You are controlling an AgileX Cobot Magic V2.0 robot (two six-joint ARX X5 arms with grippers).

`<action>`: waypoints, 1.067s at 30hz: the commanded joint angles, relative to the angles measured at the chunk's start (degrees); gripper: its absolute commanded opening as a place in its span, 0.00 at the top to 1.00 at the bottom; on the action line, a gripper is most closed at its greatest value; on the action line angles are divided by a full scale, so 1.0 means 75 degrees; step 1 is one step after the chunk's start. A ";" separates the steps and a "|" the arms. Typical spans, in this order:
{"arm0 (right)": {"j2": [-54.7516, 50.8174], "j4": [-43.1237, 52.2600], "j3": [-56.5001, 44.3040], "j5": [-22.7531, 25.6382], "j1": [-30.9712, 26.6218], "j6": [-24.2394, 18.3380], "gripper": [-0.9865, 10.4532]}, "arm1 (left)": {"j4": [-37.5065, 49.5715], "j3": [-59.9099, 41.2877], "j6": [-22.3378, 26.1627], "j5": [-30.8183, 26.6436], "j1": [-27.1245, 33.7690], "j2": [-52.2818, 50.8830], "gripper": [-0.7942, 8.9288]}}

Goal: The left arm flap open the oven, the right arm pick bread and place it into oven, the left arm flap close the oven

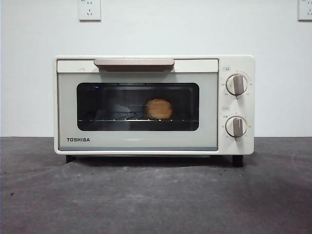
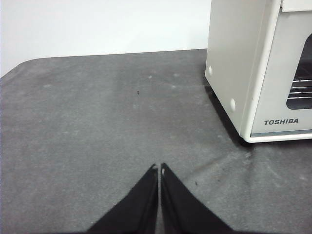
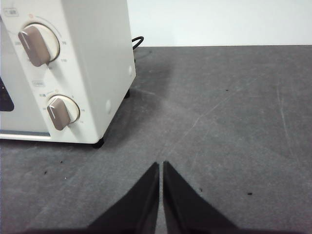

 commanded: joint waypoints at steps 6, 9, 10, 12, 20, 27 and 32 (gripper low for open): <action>-0.0020 0.0108 -0.0038 -0.0003 -0.0009 0.0181 0.91 | -0.0052 -0.0154 -0.0015 -0.0012 0.0017 -0.0012 0.90; -0.0020 0.0111 -0.0038 -0.0003 -0.0009 0.0181 0.91 | -0.0052 -0.0154 -0.0015 -0.0015 0.0017 -0.0012 0.90; -0.0020 0.0111 -0.0038 -0.0003 -0.0009 0.0178 0.91 | -0.0052 -0.0154 -0.0015 -0.0012 0.0017 -0.0012 0.90; -0.0020 0.0111 -0.0038 -0.0003 -0.0009 0.0178 0.91 | -0.0055 -0.0154 -0.0015 -0.0015 0.0017 -0.0012 0.90; -0.0020 0.0111 -0.0038 -0.0003 -0.0009 0.0181 0.91 | -0.0052 -0.0154 -0.0015 -0.0012 0.0017 -0.0012 0.90; -0.0020 0.0111 -0.0038 -0.0003 -0.0009 0.0181 0.91 | -0.0052 -0.0154 -0.0015 -0.0012 0.0017 -0.0012 0.90; -0.0020 0.0111 -0.0038 -0.0003 -0.0009 0.0181 0.91 | -0.0052 -0.0154 -0.0015 -0.0012 0.0017 -0.0012 0.90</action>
